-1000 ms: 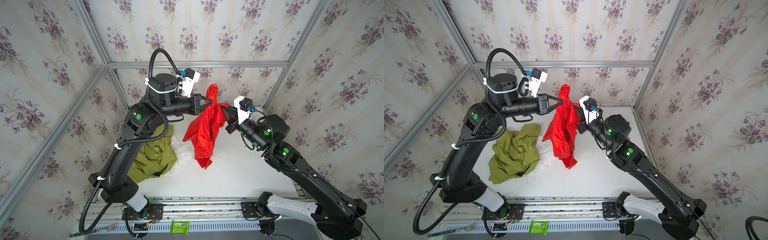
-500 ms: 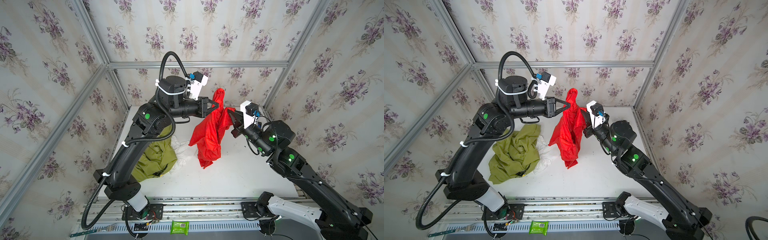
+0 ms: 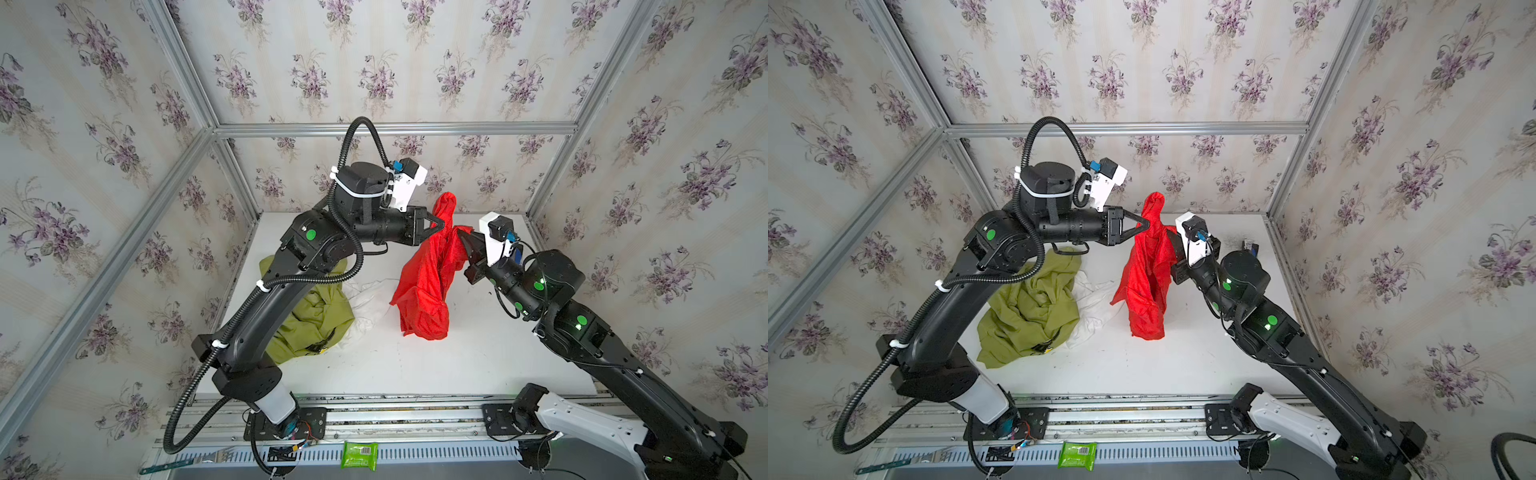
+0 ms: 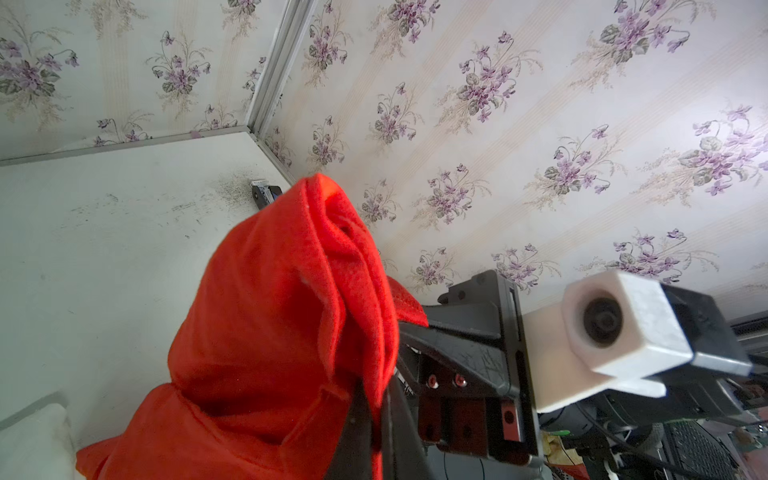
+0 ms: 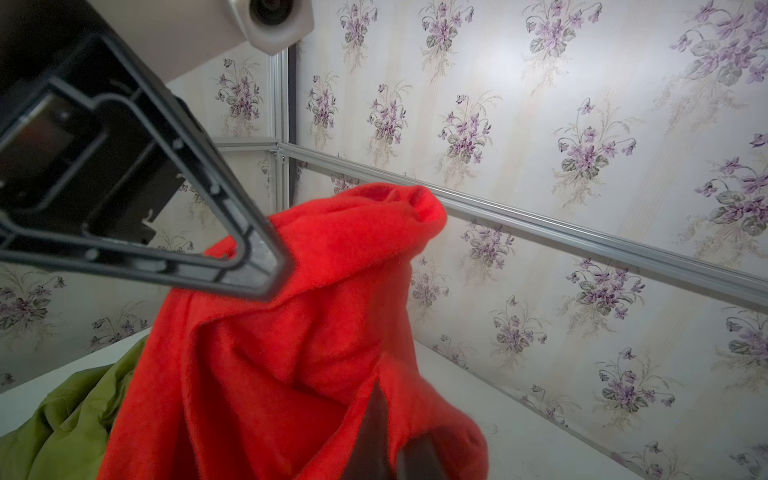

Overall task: Pick out a specific cloth from the pile
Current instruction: 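Carry the red cloth with both grippers toward the open table area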

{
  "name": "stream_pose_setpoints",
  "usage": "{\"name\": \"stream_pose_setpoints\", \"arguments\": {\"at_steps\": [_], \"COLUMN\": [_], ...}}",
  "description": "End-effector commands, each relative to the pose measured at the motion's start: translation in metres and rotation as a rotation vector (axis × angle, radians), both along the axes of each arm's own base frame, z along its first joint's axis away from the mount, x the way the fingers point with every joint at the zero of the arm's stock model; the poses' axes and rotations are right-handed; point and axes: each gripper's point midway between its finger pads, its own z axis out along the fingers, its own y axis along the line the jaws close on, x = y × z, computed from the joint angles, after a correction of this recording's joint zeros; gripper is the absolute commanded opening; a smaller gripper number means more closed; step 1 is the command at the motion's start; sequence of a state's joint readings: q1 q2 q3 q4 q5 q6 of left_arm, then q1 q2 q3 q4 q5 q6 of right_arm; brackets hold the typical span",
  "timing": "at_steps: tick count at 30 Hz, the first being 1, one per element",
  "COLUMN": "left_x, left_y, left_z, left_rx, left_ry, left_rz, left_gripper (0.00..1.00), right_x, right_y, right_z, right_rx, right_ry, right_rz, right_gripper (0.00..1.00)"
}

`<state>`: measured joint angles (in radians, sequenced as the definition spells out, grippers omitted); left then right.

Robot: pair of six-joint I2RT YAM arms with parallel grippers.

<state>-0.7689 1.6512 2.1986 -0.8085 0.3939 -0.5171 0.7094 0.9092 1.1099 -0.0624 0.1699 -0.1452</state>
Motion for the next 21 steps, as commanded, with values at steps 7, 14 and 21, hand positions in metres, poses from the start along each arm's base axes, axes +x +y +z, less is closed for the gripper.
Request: {"name": "stream_pose_setpoints", "arguments": {"at_steps": [7, 14, 21], "left_x": [-0.002, -0.003, -0.002], "left_y": [-0.014, -0.020, -0.035], "left_z": [-0.002, -0.009, -0.024], "left_rx": [-0.014, -0.004, 0.017], "left_ry": [-0.012, 0.001, 0.023], "left_rz": [-0.034, -0.043, -0.071], "left_gripper": [0.00, 0.00, 0.00], "right_x": [0.001, 0.003, 0.012], "right_y": [-0.009, -0.015, -0.023], "right_z": [0.000, -0.009, -0.023], "right_rx": [0.022, 0.009, 0.012], "right_ry": [-0.007, 0.006, 0.038], "right_rz": [-0.042, -0.066, -0.110], "right_gripper": [0.00, 0.00, 0.00]}}
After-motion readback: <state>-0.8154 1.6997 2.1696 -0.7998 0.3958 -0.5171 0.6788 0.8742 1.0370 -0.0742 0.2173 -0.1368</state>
